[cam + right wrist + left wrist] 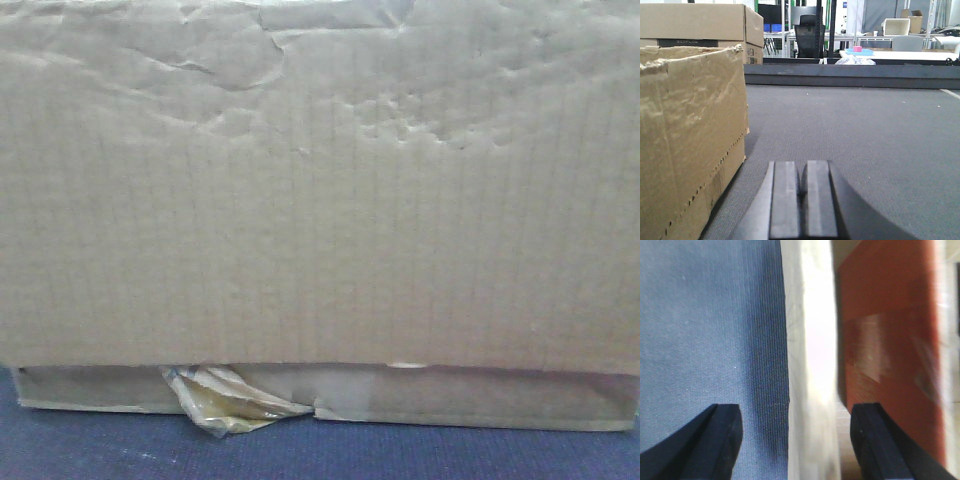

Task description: Stack two boxes on right shelf middle

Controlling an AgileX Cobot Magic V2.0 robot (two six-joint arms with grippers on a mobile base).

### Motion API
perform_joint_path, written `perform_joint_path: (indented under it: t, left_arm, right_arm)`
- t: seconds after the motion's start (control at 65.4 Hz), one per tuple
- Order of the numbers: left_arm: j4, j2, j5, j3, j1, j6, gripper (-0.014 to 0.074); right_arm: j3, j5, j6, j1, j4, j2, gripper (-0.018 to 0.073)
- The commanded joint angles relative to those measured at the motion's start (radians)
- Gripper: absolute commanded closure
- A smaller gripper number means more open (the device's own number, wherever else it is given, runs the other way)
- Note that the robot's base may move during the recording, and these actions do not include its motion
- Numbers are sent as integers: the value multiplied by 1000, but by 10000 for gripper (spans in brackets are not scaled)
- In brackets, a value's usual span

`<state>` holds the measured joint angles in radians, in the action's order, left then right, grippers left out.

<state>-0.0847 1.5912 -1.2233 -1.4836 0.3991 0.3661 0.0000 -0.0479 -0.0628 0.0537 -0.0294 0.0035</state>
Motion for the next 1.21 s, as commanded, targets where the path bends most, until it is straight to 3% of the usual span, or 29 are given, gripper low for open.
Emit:
perform_joint_path:
  t: [0.0,0.29,0.413,0.611,0.795,0.978,1.054,1.192]
  left_arm:
    - [3,-2,2,-2,5,0,230]
    - [3,-2,2,-5,5,0,230]
    - [3,-2,2,-4,5,0,230]
    - [3,-2,2,-4,5,0,230]
    - [3,-2,2,-4,5,0,230]
    - [3,-2,2,-4,5,0,230]
    - [3,-2,2,-4,5,0,230]
    - [3,-2,2,-4,5,0,230]
  right_arm:
    - [0,11,3,3,5,-4,722]
    - [0,26,3,3,5,-4,722]
    - [-43,72,-71,3,17,-4,722]
    - [-286,-176,-86,3,17,41,722]
    - [-554,-539,-97,1,35,270,722]
    - [-763,-802,-93,1,35,508,722]
    - [-828,-876,-85,1,29,585,722]
    - [-846,-891,-85,1,39,664,722]
